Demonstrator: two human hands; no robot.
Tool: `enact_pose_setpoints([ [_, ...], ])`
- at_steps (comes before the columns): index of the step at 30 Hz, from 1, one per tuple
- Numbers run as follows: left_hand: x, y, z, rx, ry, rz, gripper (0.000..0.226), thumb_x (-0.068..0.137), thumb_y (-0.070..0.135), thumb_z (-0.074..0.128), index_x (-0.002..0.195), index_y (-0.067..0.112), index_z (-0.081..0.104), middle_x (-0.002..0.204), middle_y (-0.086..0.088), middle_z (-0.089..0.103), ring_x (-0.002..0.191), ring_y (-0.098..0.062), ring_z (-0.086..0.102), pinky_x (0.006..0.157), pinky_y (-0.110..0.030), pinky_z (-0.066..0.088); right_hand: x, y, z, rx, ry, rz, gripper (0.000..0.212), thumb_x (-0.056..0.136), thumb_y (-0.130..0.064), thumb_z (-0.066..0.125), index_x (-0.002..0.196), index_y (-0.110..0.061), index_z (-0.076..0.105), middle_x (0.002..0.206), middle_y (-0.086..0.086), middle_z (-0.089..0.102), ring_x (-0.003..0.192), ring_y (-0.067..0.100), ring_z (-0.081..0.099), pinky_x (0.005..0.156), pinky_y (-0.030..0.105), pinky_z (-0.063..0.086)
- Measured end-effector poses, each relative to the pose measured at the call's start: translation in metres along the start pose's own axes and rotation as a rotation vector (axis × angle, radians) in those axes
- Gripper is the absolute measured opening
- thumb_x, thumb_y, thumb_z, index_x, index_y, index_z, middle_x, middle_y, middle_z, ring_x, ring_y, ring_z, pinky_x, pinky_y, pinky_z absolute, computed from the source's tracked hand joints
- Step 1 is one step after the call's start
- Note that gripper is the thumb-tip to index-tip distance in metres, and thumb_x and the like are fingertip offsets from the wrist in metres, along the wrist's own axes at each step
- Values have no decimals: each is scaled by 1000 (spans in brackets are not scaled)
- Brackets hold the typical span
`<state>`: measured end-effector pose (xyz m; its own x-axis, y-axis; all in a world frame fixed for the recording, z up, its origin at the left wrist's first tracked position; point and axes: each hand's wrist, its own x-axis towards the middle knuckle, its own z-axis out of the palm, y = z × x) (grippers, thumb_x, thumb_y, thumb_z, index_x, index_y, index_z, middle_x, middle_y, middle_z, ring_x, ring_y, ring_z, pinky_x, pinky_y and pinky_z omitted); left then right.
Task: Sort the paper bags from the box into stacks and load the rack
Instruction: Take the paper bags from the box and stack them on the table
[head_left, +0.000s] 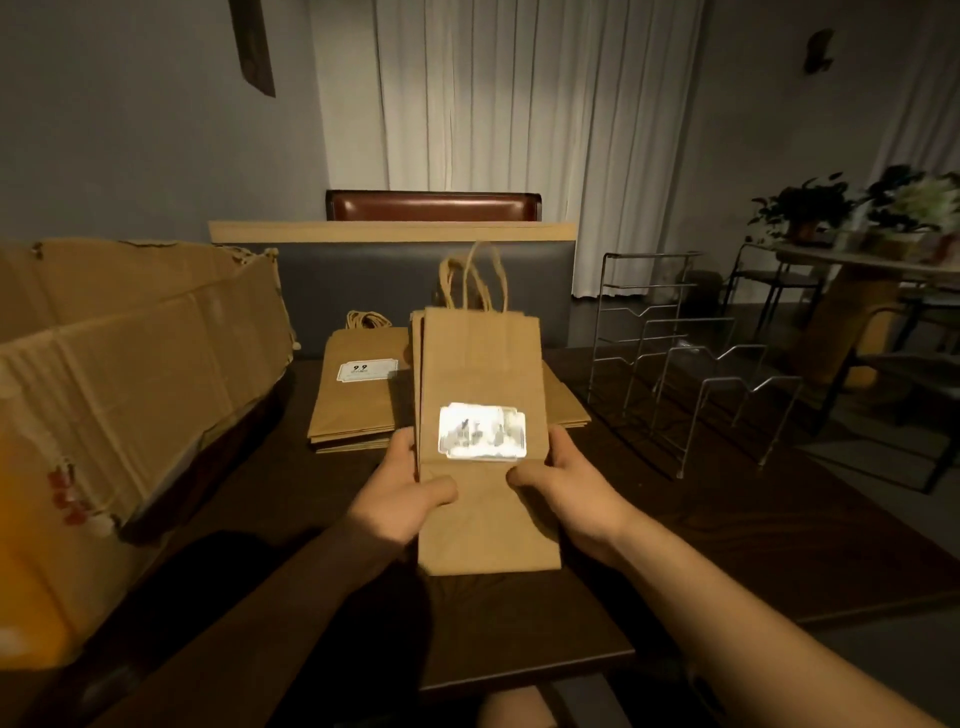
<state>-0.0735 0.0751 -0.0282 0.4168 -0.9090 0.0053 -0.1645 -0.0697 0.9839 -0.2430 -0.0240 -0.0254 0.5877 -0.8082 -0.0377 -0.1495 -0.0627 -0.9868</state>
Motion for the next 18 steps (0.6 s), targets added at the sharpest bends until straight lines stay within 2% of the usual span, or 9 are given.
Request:
enact_pose_setpoints([
  [2,0,-2,-3,62,10,-44,93,81,-7,68,150,33,19,113,-2,67,100,-17,67,82,-34,55,-4,-3,-6,-130,-34,120,54,80,-14,69,127,-21,45,111,2,67,104,24,66,95,49,53],
  [4,-7,-3,-2,168,-41,-83,103,81,-2,71,149,47,11,109,-2,67,94,-15,69,76,-31,56,-12,-8,-12,-368,-65,202,55,78,-28,74,125,-17,47,106,0,66,97,18,67,87,40,58],
  [6,-12,-5,-1,292,-94,-107,87,83,4,69,145,47,26,117,-2,65,97,-14,67,82,-32,56,-21,-14,-12,-572,-108,246,56,79,-40,74,121,-16,48,100,-5,63,86,8,65,67,24,56],
  [8,-17,-4,-3,445,-131,-102,70,84,10,66,140,44,40,117,5,63,98,-7,62,82,-26,53,-28,-17,-12,-669,-152,264,56,79,-46,72,120,-17,47,95,-5,65,72,6,63,54,19,49],
  [9,-19,-3,-5,500,-152,-105,65,85,13,65,140,42,42,109,11,62,93,-4,60,75,-20,50,-30,-18,-11,-722,-168,263,60,78,-49,72,122,-18,46,97,-2,66,71,9,64,55,21,51],
  [11,-26,1,-5,622,-216,-141,59,89,22,62,142,39,42,98,19,54,88,-1,57,67,-13,44,-33,-17,-10,-865,-173,236,70,76,-54,72,130,-20,43,110,-1,65,89,13,65,73,27,56],
  [13,-33,3,-2,814,-208,-157,56,91,36,58,144,42,40,105,14,47,98,-4,51,80,-18,45,-34,-16,-7,-971,-161,215,77,75,-58,71,136,-21,43,123,-1,59,108,16,59,89,32,53],
  [15,-33,4,0,1015,-159,-150,56,90,46,54,144,45,39,123,6,39,116,-14,41,99,-30,41,-36,-20,-4,-1023,-162,200,81,76,-59,70,142,-22,39,132,2,52,117,20,53,95,32,49],
  [18,-33,20,-3,1074,-196,-152,60,88,47,58,144,46,36,156,4,18,141,-22,22,114,-43,27,-35,-34,-1,-1074,-143,145,85,79,-57,70,148,-28,31,142,4,41,127,23,48,102,36,47],
])
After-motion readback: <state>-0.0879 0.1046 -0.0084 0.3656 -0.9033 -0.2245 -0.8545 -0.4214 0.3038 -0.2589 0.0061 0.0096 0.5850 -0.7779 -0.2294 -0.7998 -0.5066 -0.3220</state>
